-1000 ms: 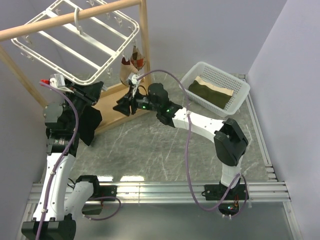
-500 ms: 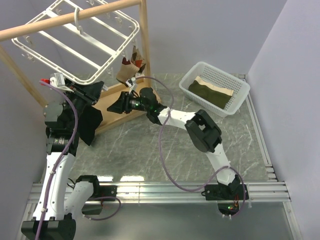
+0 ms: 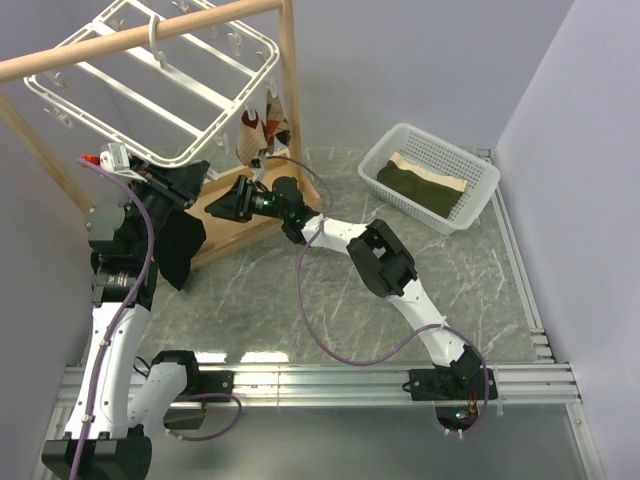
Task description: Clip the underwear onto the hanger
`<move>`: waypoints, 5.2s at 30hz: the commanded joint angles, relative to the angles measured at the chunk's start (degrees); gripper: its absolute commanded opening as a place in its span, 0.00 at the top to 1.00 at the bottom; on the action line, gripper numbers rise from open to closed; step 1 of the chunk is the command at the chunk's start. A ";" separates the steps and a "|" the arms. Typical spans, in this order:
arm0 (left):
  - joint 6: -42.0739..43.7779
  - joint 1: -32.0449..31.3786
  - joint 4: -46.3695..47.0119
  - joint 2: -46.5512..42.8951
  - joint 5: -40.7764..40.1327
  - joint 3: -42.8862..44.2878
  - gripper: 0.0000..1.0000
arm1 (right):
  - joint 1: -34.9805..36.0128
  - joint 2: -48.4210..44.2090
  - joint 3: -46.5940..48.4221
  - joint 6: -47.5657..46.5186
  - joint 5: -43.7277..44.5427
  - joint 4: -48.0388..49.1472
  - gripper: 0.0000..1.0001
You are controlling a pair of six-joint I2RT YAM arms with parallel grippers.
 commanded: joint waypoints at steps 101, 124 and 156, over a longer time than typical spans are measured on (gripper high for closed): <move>0.46 1.11 2.02 1.53 0.53 0.28 1.00 | 4.65 12.95 9.10 14.32 -0.35 14.60 0.36; 0.03 2.52 0.26 1.80 1.06 1.77 1.00 | 0.43 -17.18 -20.86 -18.18 -9.41 6.28 1.00; -0.06 2.78 -1.58 1.27 2.73 2.03 1.00 | -0.54 -34.86 -15.34 -79.73 -8.53 -24.24 1.00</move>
